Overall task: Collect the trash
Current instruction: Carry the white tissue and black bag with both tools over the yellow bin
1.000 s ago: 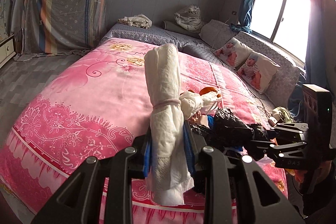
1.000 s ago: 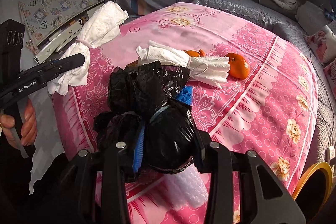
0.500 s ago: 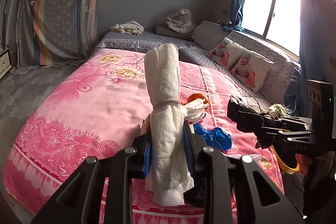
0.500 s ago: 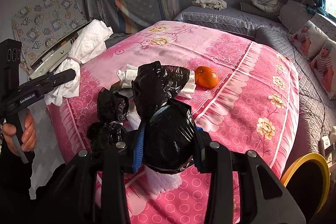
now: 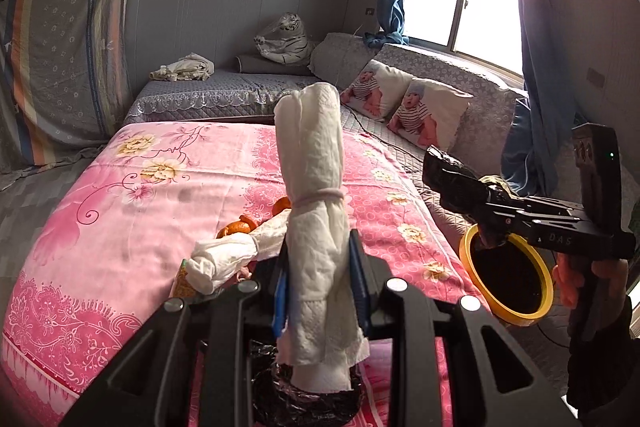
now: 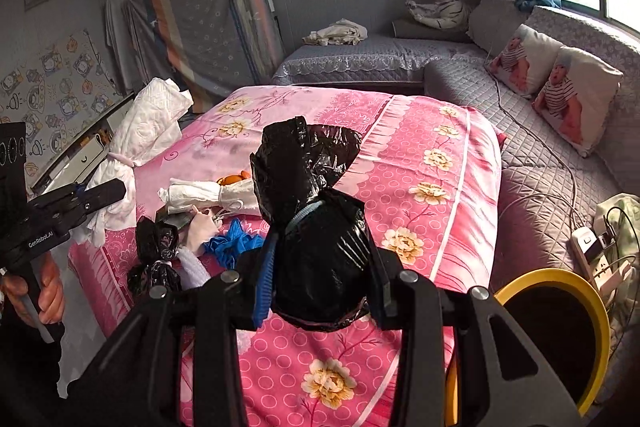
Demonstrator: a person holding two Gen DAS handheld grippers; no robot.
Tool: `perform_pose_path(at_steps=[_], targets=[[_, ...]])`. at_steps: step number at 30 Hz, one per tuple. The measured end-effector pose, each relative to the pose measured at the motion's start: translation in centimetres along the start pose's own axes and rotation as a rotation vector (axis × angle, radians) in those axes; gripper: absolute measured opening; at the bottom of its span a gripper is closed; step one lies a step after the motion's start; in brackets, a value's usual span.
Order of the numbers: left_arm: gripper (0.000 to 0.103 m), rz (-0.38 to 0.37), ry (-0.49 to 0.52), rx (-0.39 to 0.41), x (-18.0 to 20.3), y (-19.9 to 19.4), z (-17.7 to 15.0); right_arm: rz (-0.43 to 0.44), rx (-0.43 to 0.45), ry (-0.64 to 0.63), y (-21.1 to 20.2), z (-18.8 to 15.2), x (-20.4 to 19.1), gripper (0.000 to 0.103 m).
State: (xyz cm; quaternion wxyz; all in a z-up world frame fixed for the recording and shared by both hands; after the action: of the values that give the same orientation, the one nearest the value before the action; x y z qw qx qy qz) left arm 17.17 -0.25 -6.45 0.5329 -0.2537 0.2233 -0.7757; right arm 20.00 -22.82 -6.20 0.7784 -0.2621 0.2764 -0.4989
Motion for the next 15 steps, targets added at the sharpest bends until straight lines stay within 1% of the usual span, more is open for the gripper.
perform_pose_path(at_steps=[8, 15], targets=[[0.025, -0.087, 0.097, -0.016, 6.2, 2.7, 1.7, -0.074, 0.07, 0.101, -3.6, 0.2, 6.0, 0.036], [0.025, -0.147, 0.192, -0.019, 11.7, 4.6, 3.4, -0.149, 0.111, 0.185, -6.2, -0.9, 10.9, 0.036]])
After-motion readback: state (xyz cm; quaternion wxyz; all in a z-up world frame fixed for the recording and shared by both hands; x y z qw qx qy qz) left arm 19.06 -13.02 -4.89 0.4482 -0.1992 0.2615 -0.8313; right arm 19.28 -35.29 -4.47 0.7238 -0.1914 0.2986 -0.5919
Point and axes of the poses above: each gripper's, at about its wrist camera, not at the fingertips, and y roughly the way its jaws point, x to its right, z to its top, the point moved 8 cm from there along y, roughly the way its jaws point, and after that the axes turned 6 degrees about -x, right-handed, at the moved point
